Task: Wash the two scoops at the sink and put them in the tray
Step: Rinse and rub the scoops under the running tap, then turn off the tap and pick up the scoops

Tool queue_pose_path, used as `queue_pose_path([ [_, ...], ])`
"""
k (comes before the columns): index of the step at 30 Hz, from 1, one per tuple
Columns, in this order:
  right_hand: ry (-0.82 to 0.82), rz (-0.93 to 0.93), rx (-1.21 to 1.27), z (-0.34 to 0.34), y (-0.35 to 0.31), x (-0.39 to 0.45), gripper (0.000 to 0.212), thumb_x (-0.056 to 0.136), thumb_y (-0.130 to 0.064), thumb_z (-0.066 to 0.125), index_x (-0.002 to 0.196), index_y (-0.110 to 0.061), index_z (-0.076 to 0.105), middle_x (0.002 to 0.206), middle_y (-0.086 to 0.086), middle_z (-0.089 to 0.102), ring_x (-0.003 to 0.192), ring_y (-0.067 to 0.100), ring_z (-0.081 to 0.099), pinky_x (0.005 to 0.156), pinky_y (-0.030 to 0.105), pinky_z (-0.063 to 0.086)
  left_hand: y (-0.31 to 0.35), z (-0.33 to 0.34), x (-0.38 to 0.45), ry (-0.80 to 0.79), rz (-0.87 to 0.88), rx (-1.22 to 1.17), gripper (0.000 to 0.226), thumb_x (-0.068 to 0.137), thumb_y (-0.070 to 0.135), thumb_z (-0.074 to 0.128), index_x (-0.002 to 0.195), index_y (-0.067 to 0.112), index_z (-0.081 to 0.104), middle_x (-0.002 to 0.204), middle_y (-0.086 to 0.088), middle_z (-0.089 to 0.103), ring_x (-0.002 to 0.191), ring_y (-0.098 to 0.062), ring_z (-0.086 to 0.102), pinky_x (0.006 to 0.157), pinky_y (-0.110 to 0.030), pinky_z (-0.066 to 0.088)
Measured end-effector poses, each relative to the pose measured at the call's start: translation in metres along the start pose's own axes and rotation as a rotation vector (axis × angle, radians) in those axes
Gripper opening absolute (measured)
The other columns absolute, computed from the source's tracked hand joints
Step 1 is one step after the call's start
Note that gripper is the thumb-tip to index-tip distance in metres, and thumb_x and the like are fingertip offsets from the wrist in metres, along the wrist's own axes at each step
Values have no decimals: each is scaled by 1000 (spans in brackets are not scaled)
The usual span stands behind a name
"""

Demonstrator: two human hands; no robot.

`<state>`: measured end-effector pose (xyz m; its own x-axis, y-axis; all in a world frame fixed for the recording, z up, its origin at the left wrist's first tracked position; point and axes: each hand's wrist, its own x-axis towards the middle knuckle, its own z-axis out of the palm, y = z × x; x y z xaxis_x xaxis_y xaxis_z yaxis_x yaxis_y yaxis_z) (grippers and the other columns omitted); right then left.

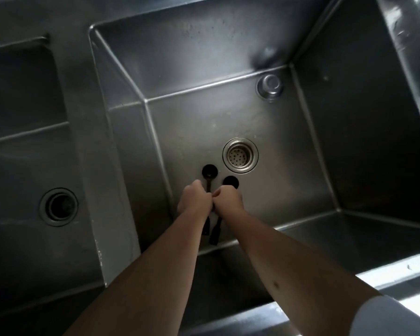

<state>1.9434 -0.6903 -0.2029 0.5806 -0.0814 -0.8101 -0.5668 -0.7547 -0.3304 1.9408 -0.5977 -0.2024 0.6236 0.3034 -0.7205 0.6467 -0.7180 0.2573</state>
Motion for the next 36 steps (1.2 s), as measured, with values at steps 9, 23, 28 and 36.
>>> queue_pose_path([
  [9,121,-278,-33,-58,-50,-109,32,84,-37,44,102,-20,64,97,9,71,93,31,66,76,38,55,12,-123,-74,305,676,447,32,86,41,53,106,17,54,113,-11,57,111,-31,50,85,-45,45],
  [23,230,-762,-567,56,-210,-219,86,78,-80,25,151,-36,13,165,1,10,151,26,4,117,57,9,-193,-290,-132,468,269,320,78,79,70,17,143,28,32,152,-8,38,142,-30,30,106,-49,36],
  [28,167,-843,-630,107,-265,-236,77,87,-62,37,153,-28,17,165,4,12,151,24,6,117,58,7,-249,-320,-132,492,201,263,85,80,74,25,149,25,23,158,-6,28,144,-30,25,108,-49,34],
  [36,191,-773,-626,155,-327,-245,76,87,-46,50,153,-26,17,165,3,17,150,24,14,117,56,20,-301,-359,-115,455,247,204,81,82,73,16,151,29,17,163,-7,15,149,-28,13,115,-48,21],
])
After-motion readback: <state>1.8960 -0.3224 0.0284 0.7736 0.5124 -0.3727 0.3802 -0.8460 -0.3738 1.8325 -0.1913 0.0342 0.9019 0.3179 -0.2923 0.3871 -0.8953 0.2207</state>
